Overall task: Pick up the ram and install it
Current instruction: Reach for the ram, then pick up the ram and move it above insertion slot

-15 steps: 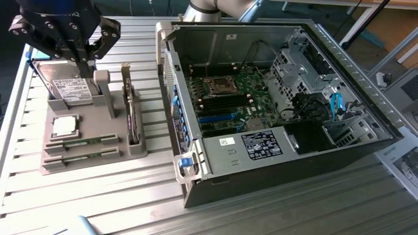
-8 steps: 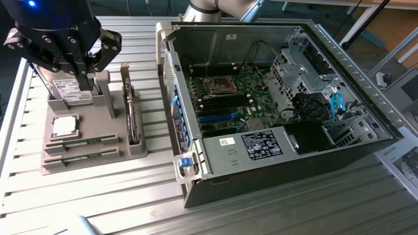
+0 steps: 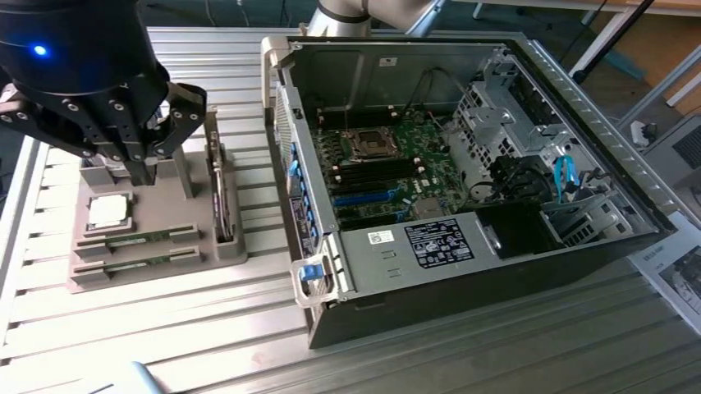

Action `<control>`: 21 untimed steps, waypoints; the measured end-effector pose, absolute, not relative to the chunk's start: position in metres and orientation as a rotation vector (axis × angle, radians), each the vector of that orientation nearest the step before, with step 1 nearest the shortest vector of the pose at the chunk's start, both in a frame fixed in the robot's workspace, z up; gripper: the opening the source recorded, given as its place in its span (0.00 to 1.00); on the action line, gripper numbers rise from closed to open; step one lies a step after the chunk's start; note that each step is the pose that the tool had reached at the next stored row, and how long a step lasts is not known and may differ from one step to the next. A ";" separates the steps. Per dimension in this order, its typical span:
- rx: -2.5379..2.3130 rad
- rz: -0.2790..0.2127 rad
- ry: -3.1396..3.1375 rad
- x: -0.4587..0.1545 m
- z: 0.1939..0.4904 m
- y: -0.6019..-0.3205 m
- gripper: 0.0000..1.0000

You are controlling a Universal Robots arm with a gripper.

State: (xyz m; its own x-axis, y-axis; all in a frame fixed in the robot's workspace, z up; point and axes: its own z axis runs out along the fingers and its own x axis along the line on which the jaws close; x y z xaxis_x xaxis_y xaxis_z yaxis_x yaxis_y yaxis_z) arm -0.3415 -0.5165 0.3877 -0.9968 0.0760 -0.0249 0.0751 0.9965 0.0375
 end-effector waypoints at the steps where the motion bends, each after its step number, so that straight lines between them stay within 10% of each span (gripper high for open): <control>1: 0.118 0.057 3.112 -0.342 0.388 -0.521 0.10; 21: -0.102 0.058 3.116 -0.342 0.386 -0.521 0.10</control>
